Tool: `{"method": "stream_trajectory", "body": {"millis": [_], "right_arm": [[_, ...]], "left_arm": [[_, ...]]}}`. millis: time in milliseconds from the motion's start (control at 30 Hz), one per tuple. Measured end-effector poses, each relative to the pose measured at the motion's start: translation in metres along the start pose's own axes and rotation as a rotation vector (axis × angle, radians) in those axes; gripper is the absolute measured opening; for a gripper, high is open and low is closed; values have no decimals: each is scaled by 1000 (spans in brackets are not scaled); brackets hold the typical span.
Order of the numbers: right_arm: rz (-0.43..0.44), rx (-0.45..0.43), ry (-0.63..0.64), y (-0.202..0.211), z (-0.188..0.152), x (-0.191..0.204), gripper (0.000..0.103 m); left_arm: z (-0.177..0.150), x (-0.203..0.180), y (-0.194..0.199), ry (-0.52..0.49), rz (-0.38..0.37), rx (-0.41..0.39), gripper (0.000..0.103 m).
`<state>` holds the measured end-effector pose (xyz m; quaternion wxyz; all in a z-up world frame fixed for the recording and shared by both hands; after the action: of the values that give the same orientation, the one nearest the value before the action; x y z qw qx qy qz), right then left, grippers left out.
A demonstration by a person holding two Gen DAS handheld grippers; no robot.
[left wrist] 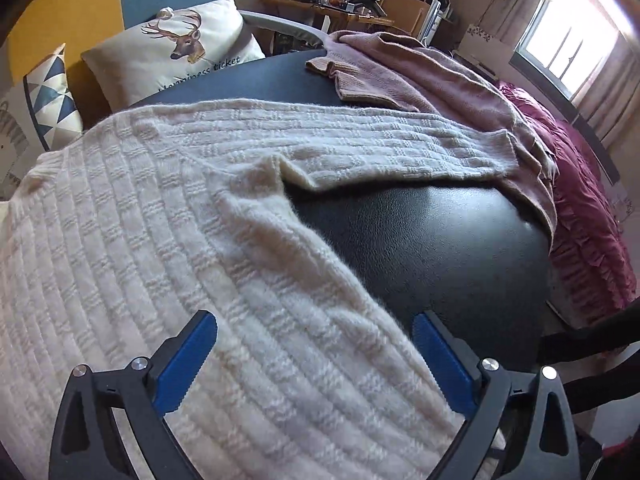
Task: Fold clothes
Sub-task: 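Move both grippers back above the sweater hem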
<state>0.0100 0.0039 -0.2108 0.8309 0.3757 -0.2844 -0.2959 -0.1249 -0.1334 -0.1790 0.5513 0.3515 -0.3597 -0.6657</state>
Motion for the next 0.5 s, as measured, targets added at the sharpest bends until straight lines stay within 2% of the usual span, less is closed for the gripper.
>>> {"method": "stream_trajectory", "body": {"millis": [167,267,500], "right_arm": [[4,-13,50,-4,4,13,89],[-25,23,87,-16,-4,16,90],[-25,-3,117,-16,-11,8,90]], "left_arm": [[-52,5,41,6,39,-3,101],[-93,12,56,69,70,18,101],[-174,22,70,203,95,62,100]]}}
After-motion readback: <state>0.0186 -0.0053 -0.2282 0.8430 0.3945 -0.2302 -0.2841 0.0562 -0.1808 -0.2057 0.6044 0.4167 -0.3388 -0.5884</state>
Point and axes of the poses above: each gripper's, at about its wrist camera, not at the fingertips, and y roughly against the way its jaws point, x to its left, z to its top, the point moved 2 cm from there along -y, roughly the way its jaws point, and after that the axes turned 15 degrees about -y, right-handed, at the moved point
